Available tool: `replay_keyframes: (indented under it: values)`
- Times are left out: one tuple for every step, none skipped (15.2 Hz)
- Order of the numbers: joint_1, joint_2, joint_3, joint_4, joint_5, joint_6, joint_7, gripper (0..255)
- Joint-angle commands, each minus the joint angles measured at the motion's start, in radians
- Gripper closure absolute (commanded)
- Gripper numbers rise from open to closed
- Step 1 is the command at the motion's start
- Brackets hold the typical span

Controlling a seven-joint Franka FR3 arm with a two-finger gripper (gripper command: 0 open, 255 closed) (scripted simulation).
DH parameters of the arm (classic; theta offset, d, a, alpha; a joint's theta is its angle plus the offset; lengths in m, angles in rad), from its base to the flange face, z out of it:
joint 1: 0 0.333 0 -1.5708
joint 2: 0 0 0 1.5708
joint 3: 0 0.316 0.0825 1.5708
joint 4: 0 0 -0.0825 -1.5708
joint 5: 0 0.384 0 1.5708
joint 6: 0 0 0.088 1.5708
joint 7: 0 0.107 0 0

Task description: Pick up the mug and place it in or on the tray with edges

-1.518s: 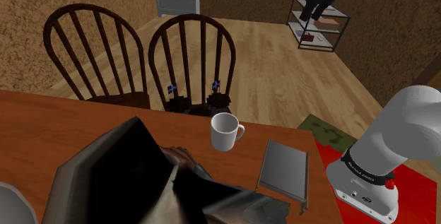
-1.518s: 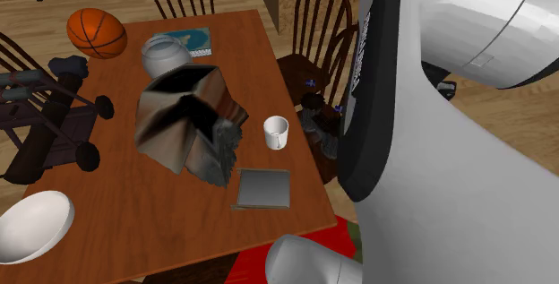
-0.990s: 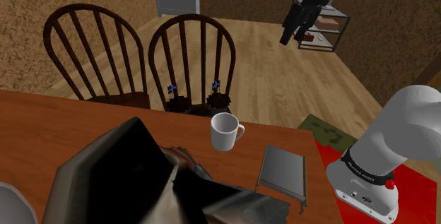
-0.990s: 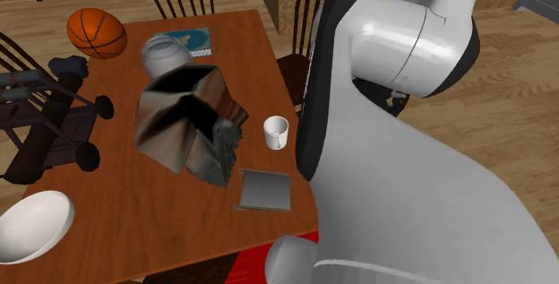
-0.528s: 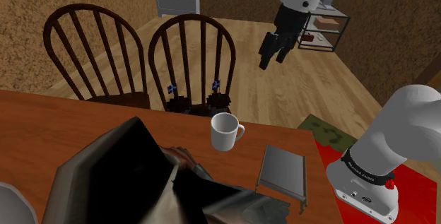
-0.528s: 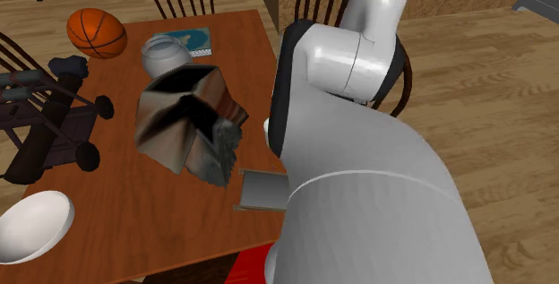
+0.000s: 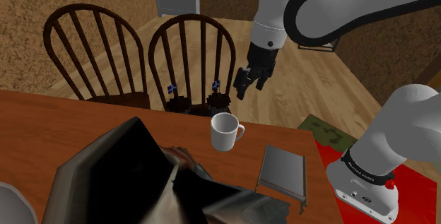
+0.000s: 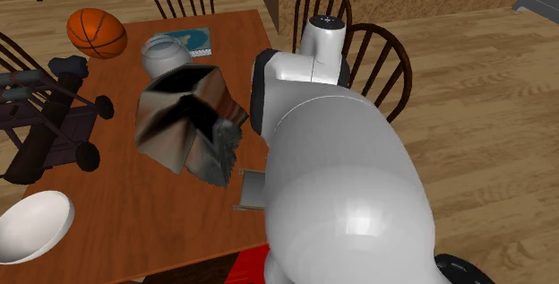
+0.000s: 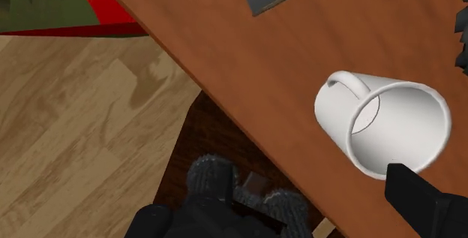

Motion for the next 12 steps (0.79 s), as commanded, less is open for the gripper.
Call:
replay_keyframes:
  values:
    - [0.005, 0.058, 0.04, 0.004, 0.003, 0.045, 0.042, 0]
    - [0.006, 0.09, 0.059, 0.008, 0.002, 0.068, 0.063, 0]
    - [0.007, 0.123, 0.078, 0.012, -0.001, 0.091, 0.085, 0]
    - [0.007, 0.157, 0.097, 0.018, -0.006, 0.114, 0.107, 0]
    - [0.007, 0.193, 0.116, 0.026, -0.013, 0.136, 0.131, 0]
    - [0.007, 0.205, 0.122, 0.028, -0.016, 0.144, 0.139, 0]
    - [0.007, 0.214, 0.125, 0.022, -0.017, 0.159, 0.141, 0]
    - [0.006, 0.223, 0.128, 0.015, -0.019, 0.175, 0.143, 0]
    - [0.006, 0.233, 0.131, 0.009, -0.021, 0.19, 0.145, 0]
    - [0.005, 0.243, 0.134, 0.003, -0.023, 0.206, 0.147, 0]
    - [0.004, 0.253, 0.137, -0.002, -0.025, 0.221, 0.149, 0]
    - [0.003, 0.264, 0.14, -0.008, -0.028, 0.237, 0.152, 0]
